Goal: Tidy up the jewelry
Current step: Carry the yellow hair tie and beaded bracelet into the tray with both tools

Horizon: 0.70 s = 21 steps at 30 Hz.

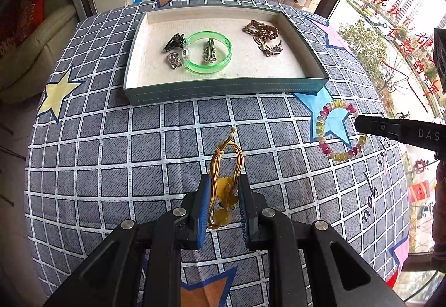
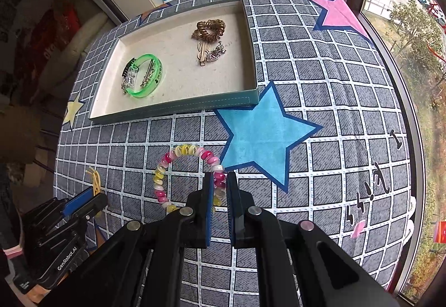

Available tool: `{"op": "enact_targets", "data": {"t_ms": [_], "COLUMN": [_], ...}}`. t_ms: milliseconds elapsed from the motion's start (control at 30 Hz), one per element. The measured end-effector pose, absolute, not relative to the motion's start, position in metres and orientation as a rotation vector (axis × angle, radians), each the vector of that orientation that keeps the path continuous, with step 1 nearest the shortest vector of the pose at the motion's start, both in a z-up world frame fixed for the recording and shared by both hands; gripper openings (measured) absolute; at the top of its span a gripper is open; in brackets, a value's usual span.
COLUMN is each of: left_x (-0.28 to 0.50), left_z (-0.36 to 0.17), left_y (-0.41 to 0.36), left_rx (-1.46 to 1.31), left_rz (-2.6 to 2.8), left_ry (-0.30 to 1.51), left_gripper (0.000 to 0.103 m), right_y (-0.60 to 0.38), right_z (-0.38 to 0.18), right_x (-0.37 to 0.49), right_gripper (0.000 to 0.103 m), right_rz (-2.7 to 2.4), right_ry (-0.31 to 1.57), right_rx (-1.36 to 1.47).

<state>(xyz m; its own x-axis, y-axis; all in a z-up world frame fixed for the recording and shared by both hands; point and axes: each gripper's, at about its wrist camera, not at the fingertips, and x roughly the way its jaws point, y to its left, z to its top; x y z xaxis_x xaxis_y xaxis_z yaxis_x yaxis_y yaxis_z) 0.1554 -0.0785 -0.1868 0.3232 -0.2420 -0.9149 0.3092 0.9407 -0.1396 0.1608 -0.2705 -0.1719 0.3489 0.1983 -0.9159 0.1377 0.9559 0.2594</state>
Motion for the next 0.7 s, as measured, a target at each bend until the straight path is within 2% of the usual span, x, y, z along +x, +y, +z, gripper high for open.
{"op": "enact_targets", "data": {"t_ms": [700], "left_x": [0.227], "left_z": [-0.159], "left_y": [-0.084], "left_rx": [0.059], "left_rz": [-0.322], "left_ry": [1.092], "left_gripper": [0.032], "right_y": [-0.280], "right_z": [-0.144], "right_x": [0.222], "right_gripper": [0.009], "right_rz": [0.089], "right_ry": [1.153], "right_rx": [0.334]}}
